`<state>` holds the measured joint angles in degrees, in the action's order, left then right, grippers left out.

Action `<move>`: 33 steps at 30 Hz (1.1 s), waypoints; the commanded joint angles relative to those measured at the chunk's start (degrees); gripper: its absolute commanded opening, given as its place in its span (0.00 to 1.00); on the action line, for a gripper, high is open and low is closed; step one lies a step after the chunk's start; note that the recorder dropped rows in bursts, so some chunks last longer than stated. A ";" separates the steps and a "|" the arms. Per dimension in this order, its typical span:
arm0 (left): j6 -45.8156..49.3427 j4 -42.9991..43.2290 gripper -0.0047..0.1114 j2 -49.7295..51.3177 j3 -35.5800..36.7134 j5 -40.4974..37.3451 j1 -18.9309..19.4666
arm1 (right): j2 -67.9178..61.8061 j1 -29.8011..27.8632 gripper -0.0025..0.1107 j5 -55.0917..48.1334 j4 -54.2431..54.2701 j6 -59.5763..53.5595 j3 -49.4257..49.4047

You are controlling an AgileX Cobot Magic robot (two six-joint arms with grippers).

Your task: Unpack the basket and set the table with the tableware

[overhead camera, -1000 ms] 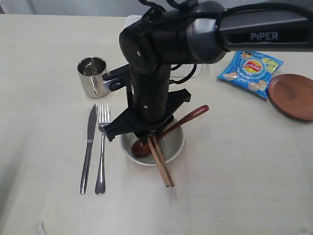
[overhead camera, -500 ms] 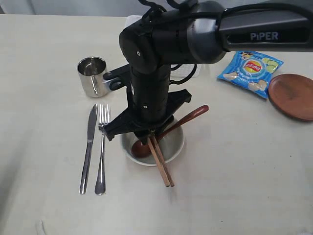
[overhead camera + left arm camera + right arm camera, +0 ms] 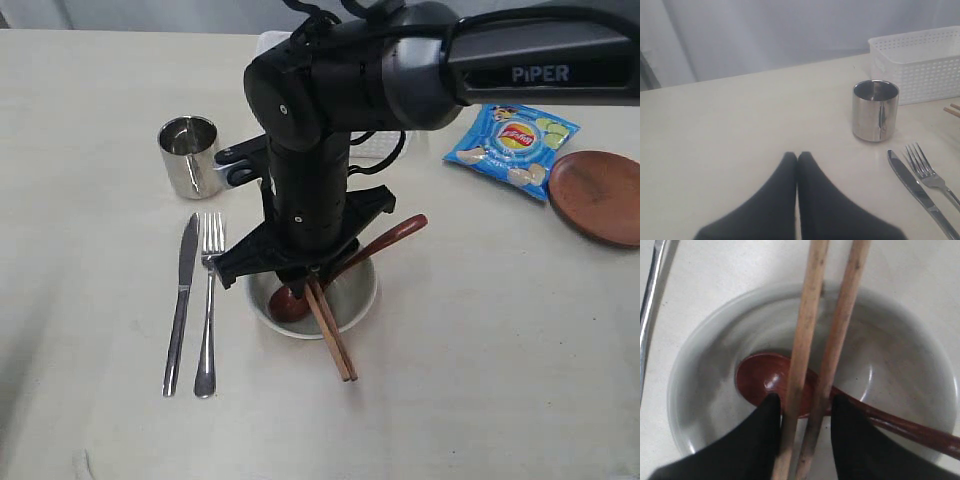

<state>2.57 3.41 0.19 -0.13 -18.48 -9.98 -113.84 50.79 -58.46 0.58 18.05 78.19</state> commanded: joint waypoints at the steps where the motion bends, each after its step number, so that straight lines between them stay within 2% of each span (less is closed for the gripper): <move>1: -0.02 -0.49 0.04 -0.19 0.13 0.03 0.14 | 0.17 0.03 0.31 -0.34 -0.58 0.10 0.34; 9: -0.02 -0.49 0.04 -0.19 0.13 0.03 0.14 | 0.17 0.03 0.29 -0.47 -0.58 0.19 0.34; 16: -0.02 -0.49 0.04 -0.19 0.13 0.03 0.14 | 0.17 0.03 0.02 -0.47 -0.58 -0.48 0.34; 22: -0.02 -0.49 0.04 -0.19 0.13 0.03 0.14 | 0.17 0.03 0.02 -0.71 -0.58 0.84 0.34; 33: -0.02 -0.49 0.04 -0.19 0.13 0.03 0.14 | 0.28 0.03 0.02 -1.45 0.22 12.96 0.34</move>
<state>2.57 3.41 0.19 -0.13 -18.48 -9.98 -113.84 50.79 -59.52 0.58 28.05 78.19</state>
